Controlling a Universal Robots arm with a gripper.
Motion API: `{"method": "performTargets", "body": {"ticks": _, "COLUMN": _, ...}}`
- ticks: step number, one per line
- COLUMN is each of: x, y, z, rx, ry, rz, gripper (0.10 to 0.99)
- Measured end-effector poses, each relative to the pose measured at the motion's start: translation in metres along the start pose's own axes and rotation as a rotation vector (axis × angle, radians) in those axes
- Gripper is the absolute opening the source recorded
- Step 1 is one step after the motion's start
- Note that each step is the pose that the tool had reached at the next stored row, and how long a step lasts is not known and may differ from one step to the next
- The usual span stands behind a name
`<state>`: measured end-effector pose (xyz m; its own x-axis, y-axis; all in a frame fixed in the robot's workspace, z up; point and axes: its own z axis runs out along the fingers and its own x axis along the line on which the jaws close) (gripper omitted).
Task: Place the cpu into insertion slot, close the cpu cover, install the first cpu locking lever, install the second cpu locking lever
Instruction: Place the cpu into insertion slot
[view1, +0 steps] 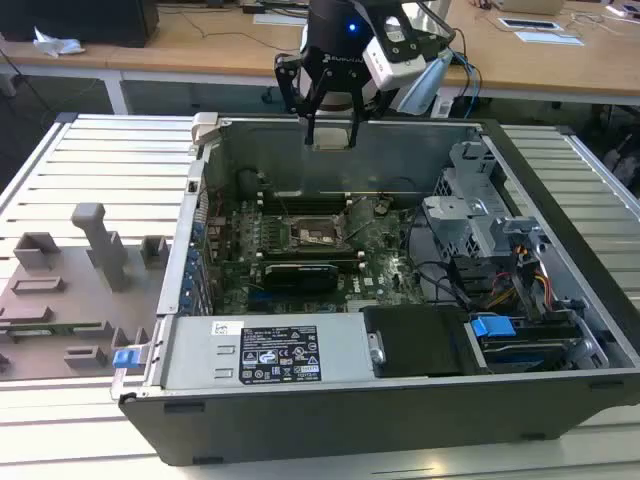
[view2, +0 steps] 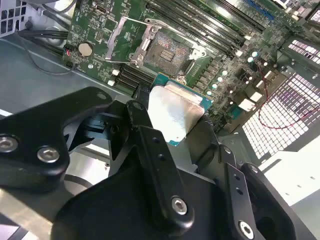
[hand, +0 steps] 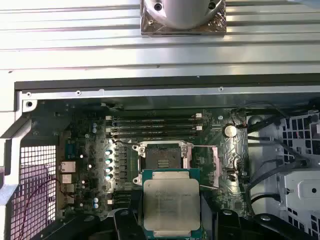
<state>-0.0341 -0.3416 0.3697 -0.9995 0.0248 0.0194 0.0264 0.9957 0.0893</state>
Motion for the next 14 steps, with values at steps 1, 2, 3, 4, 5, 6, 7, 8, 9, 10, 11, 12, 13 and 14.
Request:
{"method": "performTargets", "body": {"ticks": 1, "x": 0.0, "y": 0.0, "z": 0.0008, "rx": 0.0, "ry": -0.0001, "rz": 0.0, "gripper": 0.545}}
{"method": "performTargets", "body": {"ticks": 2, "x": 0.0, "y": -0.0002, "z": 0.0021, "rx": 0.0, "ry": -0.0001, "rz": 0.0, "gripper": 0.545}}
{"method": "performTargets", "body": {"ticks": 3, "x": -0.0001, "y": -0.0003, "z": 0.0033, "rx": 0.0, "ry": 0.0, "rz": 0.0, "gripper": 0.545}}
{"method": "performTargets", "body": {"ticks": 4, "x": -0.0001, "y": -0.0004, "z": 0.004, "rx": 0.0, "ry": 0.0, "rz": 0.0, "gripper": 0.545}}
{"method": "performTargets", "body": {"ticks": 5, "x": -0.0001, "y": -0.0005, "z": 0.0056, "rx": 0.0, "ry": 0.0, "rz": 0.0, "gripper": 0.545}}
{"method": "performTargets", "body": {"ticks": 6, "x": -0.0001, "y": -0.0006, "z": 0.0069, "rx": 0.0, "ry": 0.0, "rz": 0.0, "gripper": 0.545}}
{"method": "performTargets", "body": {"ticks": 7, "x": -0.0002, "y": -0.0007, "z": 0.0079, "rx": 0.0, "ry": 0.0, "rz": 0.0, "gripper": 0.545}}
{"method": "performTargets", "body": {"ticks": 8, "x": -0.0002, "y": -0.0007, "z": 0.0084, "rx": 0.0, "ry": 0.0, "rz": 0.0, "gripper": 0.545}}
{"method": "performTargets", "body": {"ticks": 9, "x": -0.0002, "y": -0.0008, "z": 0.0088, "rx": 0.0, "ry": 0.0, "rz": 0.0, "gripper": 0.545}}
{"method": "performTargets", "body": {"ticks": 10, "x": -0.0002, "y": -0.0008, "z": 0.0092, "rx": 0.0, "ry": -0.0001, "rz": 0.0, "gripper": 0.545}}
{"method": "performTargets", "body": {"ticks": 11, "x": -0.0002, "y": -0.0009, "z": 0.0097, "rx": 0.0, "ry": -0.0001, "rz": 0.0, "gripper": 0.545}}
{"method": "performTargets", "body": {"ticks": 12, "x": -0.0002, "y": -0.0009, "z": 0.0101, "rx": 0.0, "ry": -0.0001, "rz": 0.0, "gripper": 0.545}}
{"method": "performTargets", "body": {"ticks": 13, "x": -0.0002, "y": -0.001, "z": 0.0108, "rx": 0.0, "ry": -0.0001, "rz": 0.0, "gripper": 0.545}}
{"method": "performTargets", "body": {"ticks": 14, "x": -0.0002, "y": -0.001, "z": 0.0115, "rx": 0.0, "ry": 0.0, "rz": 0.0, "gripper": 0.545}}
